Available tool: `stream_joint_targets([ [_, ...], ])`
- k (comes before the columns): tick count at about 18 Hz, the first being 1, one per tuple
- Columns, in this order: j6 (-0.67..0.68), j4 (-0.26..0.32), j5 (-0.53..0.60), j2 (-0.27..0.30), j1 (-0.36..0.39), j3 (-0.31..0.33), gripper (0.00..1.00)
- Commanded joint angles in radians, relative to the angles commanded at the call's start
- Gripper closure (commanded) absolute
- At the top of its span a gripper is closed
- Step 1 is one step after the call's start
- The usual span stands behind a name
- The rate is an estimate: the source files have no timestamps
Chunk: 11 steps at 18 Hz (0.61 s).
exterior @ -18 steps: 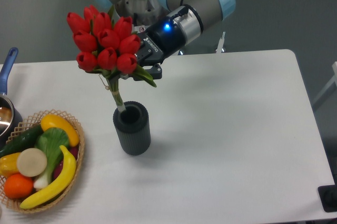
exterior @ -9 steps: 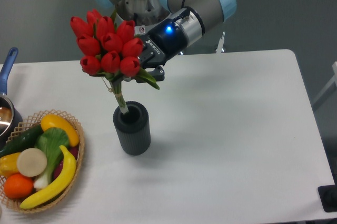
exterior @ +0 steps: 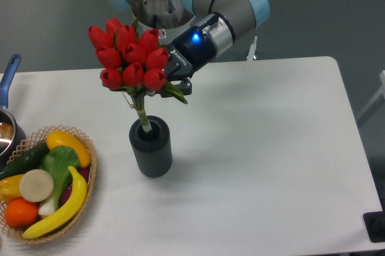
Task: Insert the flowers into the vase
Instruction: 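Align the tulip stems over the vase mouth and lower them in, then push the tulip bunch down into the vase with the gripper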
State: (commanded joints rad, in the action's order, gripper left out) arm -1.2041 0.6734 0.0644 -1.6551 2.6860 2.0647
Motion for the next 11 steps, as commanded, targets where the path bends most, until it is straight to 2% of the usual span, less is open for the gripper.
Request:
stream_joint_targets([
  [6,-0.084,0.0,0.049,-0.009,-0.003,0.07,0.91],
  [11,-0.146,0.0,0.052,-0.063,-0.008,0.086,0.88],
])
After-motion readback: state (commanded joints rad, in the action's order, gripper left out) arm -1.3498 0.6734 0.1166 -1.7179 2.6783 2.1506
